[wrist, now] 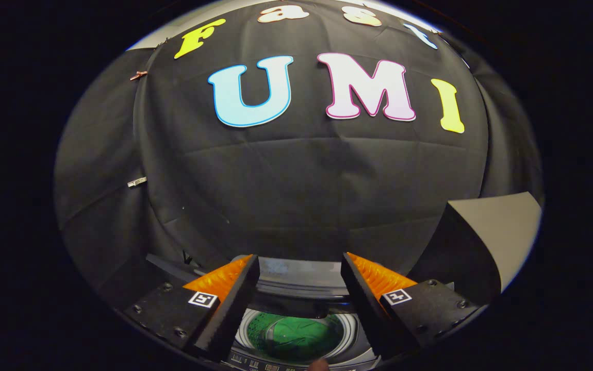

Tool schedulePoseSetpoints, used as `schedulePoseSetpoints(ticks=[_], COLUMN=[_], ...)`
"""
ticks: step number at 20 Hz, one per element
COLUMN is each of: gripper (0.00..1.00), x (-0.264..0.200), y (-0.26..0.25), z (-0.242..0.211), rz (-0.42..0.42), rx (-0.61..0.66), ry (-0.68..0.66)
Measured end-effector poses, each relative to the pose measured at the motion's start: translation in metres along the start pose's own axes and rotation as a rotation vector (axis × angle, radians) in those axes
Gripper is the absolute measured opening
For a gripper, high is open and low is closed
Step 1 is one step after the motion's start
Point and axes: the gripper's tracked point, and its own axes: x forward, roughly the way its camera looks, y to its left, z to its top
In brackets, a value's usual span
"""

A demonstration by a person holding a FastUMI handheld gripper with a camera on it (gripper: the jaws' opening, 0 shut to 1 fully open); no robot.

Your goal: Put the clothes into the washing machine and then close the washing machine lid.

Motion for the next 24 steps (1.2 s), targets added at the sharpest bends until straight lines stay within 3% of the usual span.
schedulePoseSetpoints(ticks=[4, 8, 14, 24], gripper=[1.00, 1.00, 1.00, 1.00], x=[-0.020, -0.030, -0.054, -0.134], y=[0.018, 0.026, 0.035, 0.043], z=[-0.055, -0.069, -0.050, 0.029], rz=[0.071, 0.077, 0.055, 0.115], rx=[0.063, 0.051, -0.054, -0.002], ry=[0.093, 0.075, -0.030, -0.230])
